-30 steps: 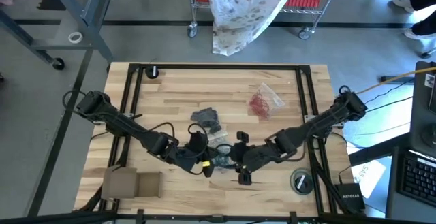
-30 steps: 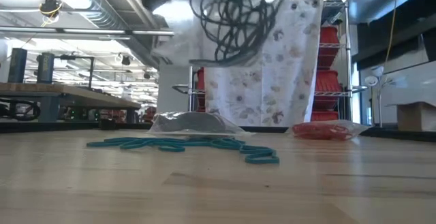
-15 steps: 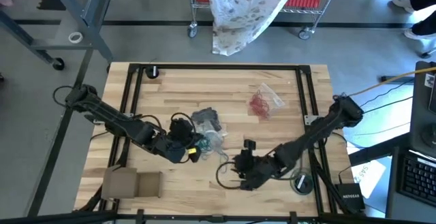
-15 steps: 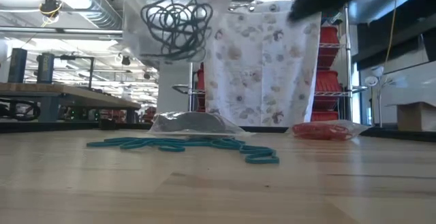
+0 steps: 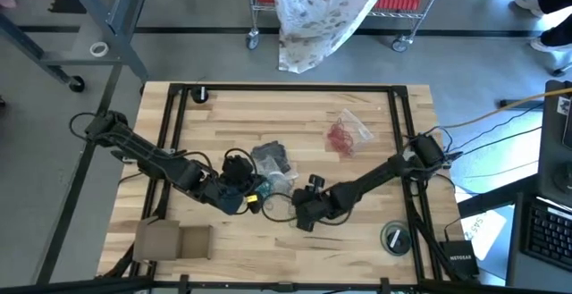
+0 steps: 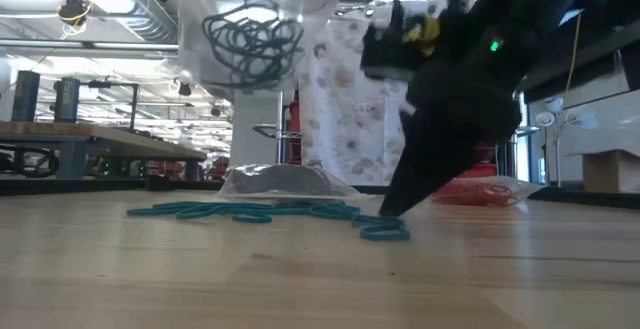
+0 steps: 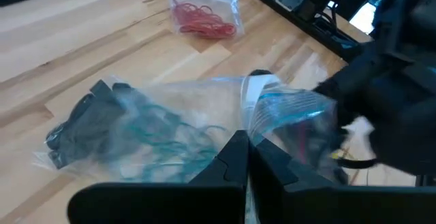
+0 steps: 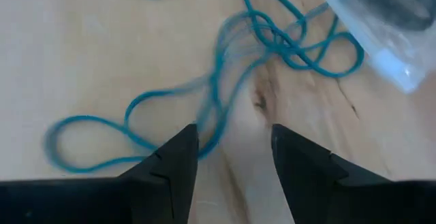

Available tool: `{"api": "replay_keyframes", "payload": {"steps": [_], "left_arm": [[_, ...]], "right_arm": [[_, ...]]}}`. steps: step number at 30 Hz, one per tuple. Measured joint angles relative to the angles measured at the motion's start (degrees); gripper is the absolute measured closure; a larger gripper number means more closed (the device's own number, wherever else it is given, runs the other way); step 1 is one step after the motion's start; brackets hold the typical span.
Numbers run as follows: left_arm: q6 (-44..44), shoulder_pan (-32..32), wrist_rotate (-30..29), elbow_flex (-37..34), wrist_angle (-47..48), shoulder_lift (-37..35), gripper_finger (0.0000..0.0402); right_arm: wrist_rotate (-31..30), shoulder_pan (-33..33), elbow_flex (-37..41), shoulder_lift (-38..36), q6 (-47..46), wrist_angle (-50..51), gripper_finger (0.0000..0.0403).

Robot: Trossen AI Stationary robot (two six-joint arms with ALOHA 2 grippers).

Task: Sort rubber bands
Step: Put the blue rubber band into the transparent zip lock bag

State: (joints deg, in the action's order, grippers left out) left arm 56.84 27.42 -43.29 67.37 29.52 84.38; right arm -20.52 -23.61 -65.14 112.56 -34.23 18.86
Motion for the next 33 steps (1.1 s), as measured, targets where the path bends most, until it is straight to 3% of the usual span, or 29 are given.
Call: {"api": "replay_keyframes", "payload": {"steps": [5,11,17,23,33], "left_arm": [[-0.2,0.1,0.0,0.0,-0.1,0.0,0.0401],[-0.2,0.3,0.0,0.0,-0.1,0.0,0.0402],[-0.2,1.1,0.0,0.0,-0.2,0.0,0.0401],[-0.2,1.2,0.0,0.0,-0.5,0.1,0.0401],[-0.6,1.0,0.0,0.0,-5.7,3.5,0.0401]], "right_arm": [[1.2,0.8,-0.3,1.0,0.4,0.0,0.0256],[0.2,-0.7,-0.3,1.0,5.0,2.3,0.0388],[-2.0,-4.4,0.1,-2.0,3.3,12.2,0.0399],[-3.9,-9.0,0.1,-10.7,-1.4,22.1,0.0401],[-7.0,-12.6,-0.7,-23.6,-1.0,22.2,0.0402]]}}
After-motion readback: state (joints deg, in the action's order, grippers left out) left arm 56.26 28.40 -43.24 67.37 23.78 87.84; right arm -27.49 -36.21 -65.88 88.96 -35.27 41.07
